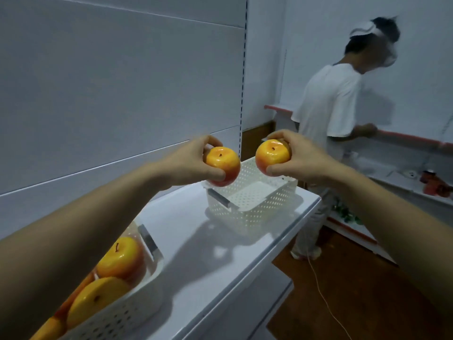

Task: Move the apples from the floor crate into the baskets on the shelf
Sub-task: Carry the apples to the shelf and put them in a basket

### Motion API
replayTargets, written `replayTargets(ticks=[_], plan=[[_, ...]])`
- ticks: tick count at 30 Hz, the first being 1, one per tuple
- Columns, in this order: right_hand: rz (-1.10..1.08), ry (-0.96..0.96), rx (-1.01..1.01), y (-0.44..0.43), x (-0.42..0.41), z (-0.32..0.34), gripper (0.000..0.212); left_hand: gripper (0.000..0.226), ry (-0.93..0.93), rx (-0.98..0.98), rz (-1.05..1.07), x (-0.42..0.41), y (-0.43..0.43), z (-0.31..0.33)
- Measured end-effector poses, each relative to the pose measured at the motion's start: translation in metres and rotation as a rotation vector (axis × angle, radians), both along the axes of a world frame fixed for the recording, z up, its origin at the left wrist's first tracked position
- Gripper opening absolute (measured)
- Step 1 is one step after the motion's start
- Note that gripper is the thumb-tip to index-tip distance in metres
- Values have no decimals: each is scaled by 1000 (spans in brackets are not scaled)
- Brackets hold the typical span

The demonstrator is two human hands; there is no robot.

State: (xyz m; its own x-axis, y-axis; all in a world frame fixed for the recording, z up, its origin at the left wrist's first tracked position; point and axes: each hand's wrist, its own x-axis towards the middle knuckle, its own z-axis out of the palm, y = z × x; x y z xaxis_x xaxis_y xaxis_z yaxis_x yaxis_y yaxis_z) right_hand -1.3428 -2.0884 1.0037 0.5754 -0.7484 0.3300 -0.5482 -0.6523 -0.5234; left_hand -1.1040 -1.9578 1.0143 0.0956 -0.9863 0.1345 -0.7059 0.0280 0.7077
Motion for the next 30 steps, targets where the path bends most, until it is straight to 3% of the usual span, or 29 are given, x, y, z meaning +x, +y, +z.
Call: replayTargets(ticks=[6,11,14,21,30], plan=[[158,194,4,-67,19,-10,79,61,-3,70,98,-11,-39,-15],[246,311,42,-93,33,-25,81,68,-296,94,171,-17,-61,-25],[279,366,50,-104,40,-36,83,69,-366,163,179,-16,-69,-31],[339,435,18,-117,60,-59,83,71,-548,256,219,-26,-86,-47],[361,432,31,-115,73,-76,88,48,-745,305,335,-38,-94,-65]])
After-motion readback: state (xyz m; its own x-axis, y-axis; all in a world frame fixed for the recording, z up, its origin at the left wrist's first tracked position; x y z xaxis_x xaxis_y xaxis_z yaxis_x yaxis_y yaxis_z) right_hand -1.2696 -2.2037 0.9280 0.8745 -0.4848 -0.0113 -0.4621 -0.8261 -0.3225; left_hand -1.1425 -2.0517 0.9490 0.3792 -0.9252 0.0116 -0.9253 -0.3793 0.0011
